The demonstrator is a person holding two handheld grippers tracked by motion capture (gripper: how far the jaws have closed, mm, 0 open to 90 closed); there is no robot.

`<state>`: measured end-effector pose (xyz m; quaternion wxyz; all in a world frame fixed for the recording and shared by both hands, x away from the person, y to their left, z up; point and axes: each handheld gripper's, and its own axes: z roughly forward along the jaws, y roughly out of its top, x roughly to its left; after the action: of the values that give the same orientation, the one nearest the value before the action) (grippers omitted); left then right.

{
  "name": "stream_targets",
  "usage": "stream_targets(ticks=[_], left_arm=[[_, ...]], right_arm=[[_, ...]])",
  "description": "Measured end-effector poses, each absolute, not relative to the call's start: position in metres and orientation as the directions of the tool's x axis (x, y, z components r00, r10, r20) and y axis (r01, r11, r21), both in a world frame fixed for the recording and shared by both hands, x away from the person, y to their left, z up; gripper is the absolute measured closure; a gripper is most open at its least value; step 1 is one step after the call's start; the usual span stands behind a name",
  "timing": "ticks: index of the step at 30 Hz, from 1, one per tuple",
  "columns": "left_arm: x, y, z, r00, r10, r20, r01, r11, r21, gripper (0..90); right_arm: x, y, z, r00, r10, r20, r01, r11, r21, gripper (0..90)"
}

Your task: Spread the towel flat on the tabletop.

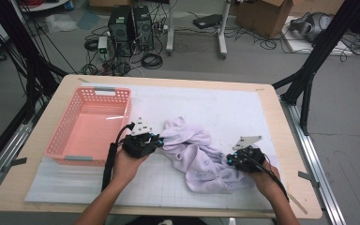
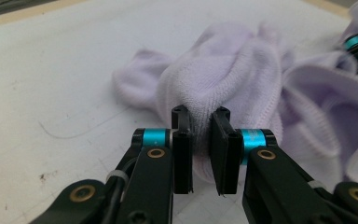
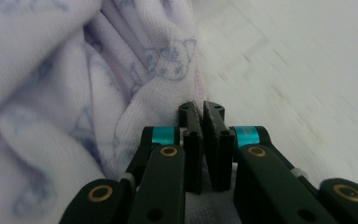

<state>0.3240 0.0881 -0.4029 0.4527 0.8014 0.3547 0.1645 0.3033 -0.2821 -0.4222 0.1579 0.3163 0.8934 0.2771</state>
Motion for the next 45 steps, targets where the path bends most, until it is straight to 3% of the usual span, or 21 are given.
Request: stream_targets(ticks=[4,6,8,10,17,22,23,25,32,39,43,45], left_arm=[[0.329,0.083,-0.413,0.680,0.730,-0.070,0.455,-0.345,0.821,78.4],[0.329,0.081,-0.412,0.657,0.750,-0.079,0.468,-0.322,0.823,65.7],[0.327,0.081,-0.403,0.639,0.763,-0.097,0.444,-0.263,0.857,54.4],[0.325,0.078,-0.391,0.659,0.747,-0.095,0.399,-0.240,0.885,48.9],[0.335,0.026,-0.377,0.783,0.622,0.025,0.288,-0.398,0.871,47.9],[0.355,-0.004,-0.398,0.779,0.626,-0.004,0.371,-0.457,0.809,51.4],[0.358,-0.006,-0.402,0.767,0.642,0.003,0.391,-0.470,0.791,57.6],[0.362,-0.004,-0.407,0.776,0.631,0.008,0.398,-0.500,0.769,82.0],[0.355,0.026,-0.398,0.722,0.692,0.007,0.383,-0.408,0.829,83.6],[0.342,0.064,-0.400,0.654,0.755,0.047,0.390,-0.391,0.834,82.4],[0.329,0.075,-0.403,0.646,0.760,0.073,0.364,-0.390,0.846,82.0],[0.325,0.079,-0.404,0.640,0.765,0.070,0.361,-0.379,0.852,82.1]], right_arm=[[0.290,-0.300,-0.421,-0.732,0.672,-0.111,0.488,0.631,0.603,86.0],[0.286,-0.303,-0.421,-0.743,0.663,-0.097,0.476,0.624,0.620,85.1],[0.284,-0.304,-0.419,-0.747,0.655,-0.110,0.443,0.615,0.653,78.4],[0.284,-0.306,-0.417,-0.727,0.677,-0.116,0.426,0.576,0.698,65.0],[0.290,-0.312,-0.413,-0.680,0.731,-0.057,0.423,0.455,0.783,52.8],[0.291,-0.317,-0.414,-0.663,0.747,-0.047,0.439,0.439,0.784,51.8],[0.291,-0.318,-0.414,-0.661,0.748,-0.049,0.439,0.439,0.784,51.9],[0.291,-0.320,-0.414,-0.659,0.751,-0.040,0.443,0.431,0.786,51.9],[0.292,-0.328,-0.415,-0.644,0.765,-0.009,0.459,0.396,0.796,52.5],[0.295,-0.323,-0.410,-0.642,0.766,-0.029,0.456,0.412,0.789,53.6],[0.303,-0.313,-0.408,-0.648,0.760,-0.050,0.451,0.436,0.779,65.2],[0.309,-0.306,-0.410,-0.652,0.755,-0.069,0.453,0.461,0.763,66.7]])
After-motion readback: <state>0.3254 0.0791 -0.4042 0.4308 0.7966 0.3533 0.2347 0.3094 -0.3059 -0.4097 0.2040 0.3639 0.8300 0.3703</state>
